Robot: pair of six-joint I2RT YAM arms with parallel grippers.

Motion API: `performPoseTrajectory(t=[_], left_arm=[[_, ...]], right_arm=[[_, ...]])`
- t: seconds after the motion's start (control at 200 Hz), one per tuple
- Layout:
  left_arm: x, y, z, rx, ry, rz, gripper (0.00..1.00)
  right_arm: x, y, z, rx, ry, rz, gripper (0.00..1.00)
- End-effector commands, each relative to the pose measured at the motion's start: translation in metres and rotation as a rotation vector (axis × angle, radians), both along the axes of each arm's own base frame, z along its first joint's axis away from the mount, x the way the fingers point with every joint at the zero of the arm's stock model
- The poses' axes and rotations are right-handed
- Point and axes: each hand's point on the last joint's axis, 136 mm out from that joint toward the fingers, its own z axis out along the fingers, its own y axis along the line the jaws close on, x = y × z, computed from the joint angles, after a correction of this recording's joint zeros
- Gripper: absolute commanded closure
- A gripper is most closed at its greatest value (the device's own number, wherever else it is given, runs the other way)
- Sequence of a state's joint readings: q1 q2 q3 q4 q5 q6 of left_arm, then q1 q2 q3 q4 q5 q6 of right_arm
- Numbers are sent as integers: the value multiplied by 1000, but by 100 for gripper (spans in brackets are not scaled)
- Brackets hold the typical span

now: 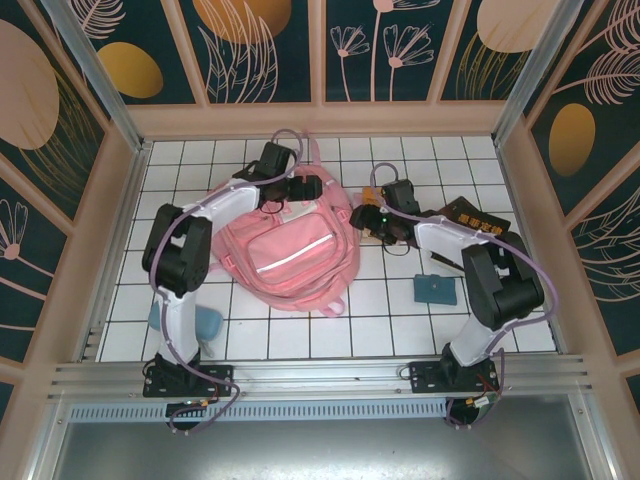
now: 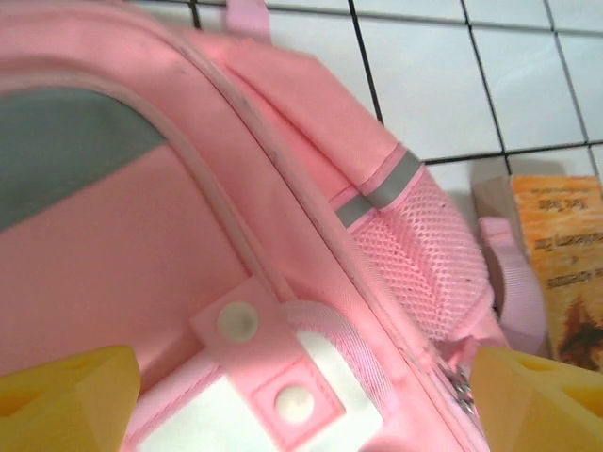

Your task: Pack the student bag

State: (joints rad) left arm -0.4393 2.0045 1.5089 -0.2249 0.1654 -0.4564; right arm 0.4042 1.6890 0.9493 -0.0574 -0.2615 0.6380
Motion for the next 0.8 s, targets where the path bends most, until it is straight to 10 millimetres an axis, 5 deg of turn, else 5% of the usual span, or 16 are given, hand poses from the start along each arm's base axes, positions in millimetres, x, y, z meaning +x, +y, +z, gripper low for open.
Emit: performPoseTrajectory(t=[0.0,0.17,0.25,0.42,0.596,0.796], left_arm=[[-14,35,42,2,-40,173,10],[-70,94,27,13,15,385,17],[-99,116,12,18,50,460,23],[-144,137,-23,76,127,465,31],[-149,130,-54,62,199,438,43],[-119,135,-73,119,198,440,50]], right_arm=[[-4,27,8,51,-3,91,39],[-18,44,3,58,14,142,49],[-22,51,-1,67,38,163,63],[-34,62,-5,96,71,177,70],[-51,73,-4,136,91,188,72],[-90,92,-12,186,133,240,73]])
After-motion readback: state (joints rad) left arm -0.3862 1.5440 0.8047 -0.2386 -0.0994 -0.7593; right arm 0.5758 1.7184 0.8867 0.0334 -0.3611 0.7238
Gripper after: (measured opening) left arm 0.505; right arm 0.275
